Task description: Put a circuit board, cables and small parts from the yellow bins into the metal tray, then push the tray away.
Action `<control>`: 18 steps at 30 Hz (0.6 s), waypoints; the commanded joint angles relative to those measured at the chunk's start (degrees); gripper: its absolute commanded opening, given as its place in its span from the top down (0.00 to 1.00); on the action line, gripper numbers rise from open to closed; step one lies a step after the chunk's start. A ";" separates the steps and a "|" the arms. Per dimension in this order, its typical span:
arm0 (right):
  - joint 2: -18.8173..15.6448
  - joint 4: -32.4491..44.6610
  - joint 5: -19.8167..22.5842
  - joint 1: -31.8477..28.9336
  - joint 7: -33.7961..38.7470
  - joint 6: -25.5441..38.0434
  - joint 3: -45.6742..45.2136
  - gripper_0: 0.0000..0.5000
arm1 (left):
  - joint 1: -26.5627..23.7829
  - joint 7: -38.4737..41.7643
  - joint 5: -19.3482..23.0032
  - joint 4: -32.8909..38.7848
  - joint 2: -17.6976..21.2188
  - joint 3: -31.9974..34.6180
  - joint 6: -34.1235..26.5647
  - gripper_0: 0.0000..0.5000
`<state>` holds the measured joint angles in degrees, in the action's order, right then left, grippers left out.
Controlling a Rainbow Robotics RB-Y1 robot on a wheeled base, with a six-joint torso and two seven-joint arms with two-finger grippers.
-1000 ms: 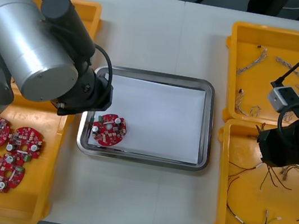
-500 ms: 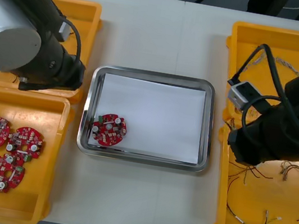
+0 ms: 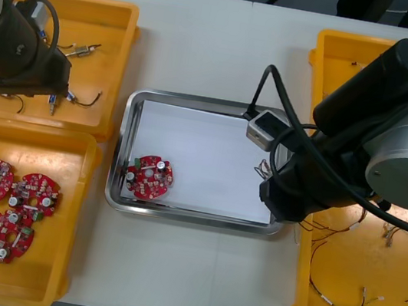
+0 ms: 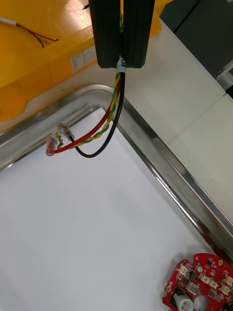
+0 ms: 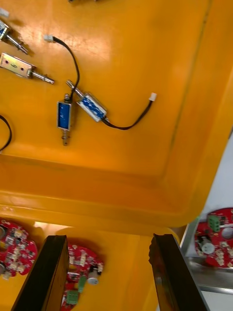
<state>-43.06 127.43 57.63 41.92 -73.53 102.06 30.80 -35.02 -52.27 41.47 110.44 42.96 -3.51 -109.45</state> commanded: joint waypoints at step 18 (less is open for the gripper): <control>5.79 -14.40 -5.16 11.69 -25.61 -13.47 16.92 1.00 | -2.24 -13.82 -7.81 -9.54 3.71 8.70 8.55 0.00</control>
<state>-38.96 113.25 53.61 49.80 -99.83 89.97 43.85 -35.07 -61.38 35.23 101.73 43.86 2.83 -102.34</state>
